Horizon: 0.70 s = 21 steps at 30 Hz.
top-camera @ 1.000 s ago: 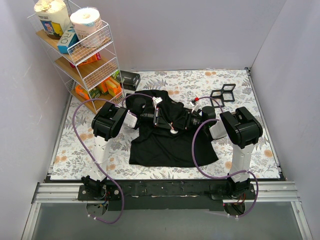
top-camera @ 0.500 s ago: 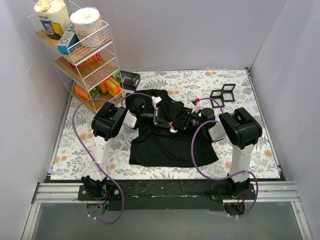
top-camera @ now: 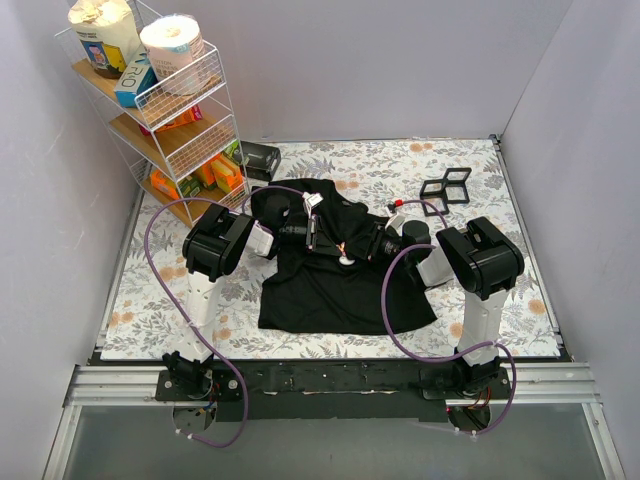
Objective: Pin the brooch onto the clothing
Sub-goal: Pin the brooch to the clothes.
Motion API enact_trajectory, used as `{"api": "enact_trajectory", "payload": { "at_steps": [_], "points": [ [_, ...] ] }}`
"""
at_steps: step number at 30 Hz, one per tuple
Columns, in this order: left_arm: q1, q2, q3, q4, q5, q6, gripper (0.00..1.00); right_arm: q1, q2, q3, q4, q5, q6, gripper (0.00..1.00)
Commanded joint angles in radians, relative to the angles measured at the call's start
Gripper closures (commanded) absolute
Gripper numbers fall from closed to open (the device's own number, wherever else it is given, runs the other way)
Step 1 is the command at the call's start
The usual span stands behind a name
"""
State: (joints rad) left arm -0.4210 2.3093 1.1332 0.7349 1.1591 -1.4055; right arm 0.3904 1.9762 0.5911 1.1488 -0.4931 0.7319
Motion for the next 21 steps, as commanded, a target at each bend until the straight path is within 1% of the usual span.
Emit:
{"api": "enact_trajectory", "payload": {
  "at_steps": [1,11,14,18,21],
  "points": [
    [0.004,0.067,-0.047,-0.071,-0.035,0.065,1.0,0.007,0.007,-0.024,0.0,0.073,0.014,0.66],
    [-0.002,0.068,-0.043,-0.065,-0.036,0.047,1.0,0.03,0.006,-0.016,-0.015,0.093,-0.017,0.67],
    [-0.001,0.067,-0.041,-0.052,-0.033,0.022,1.0,0.044,-0.004,-0.016,-0.029,0.1,-0.038,0.65],
    [-0.002,0.064,-0.046,-0.028,-0.029,-0.003,1.0,0.061,-0.013,-0.016,-0.058,0.122,-0.061,0.6],
    [-0.002,0.064,-0.052,0.006,-0.022,-0.032,1.0,0.07,-0.011,-0.016,-0.067,0.131,-0.069,0.6]
  ]
}}
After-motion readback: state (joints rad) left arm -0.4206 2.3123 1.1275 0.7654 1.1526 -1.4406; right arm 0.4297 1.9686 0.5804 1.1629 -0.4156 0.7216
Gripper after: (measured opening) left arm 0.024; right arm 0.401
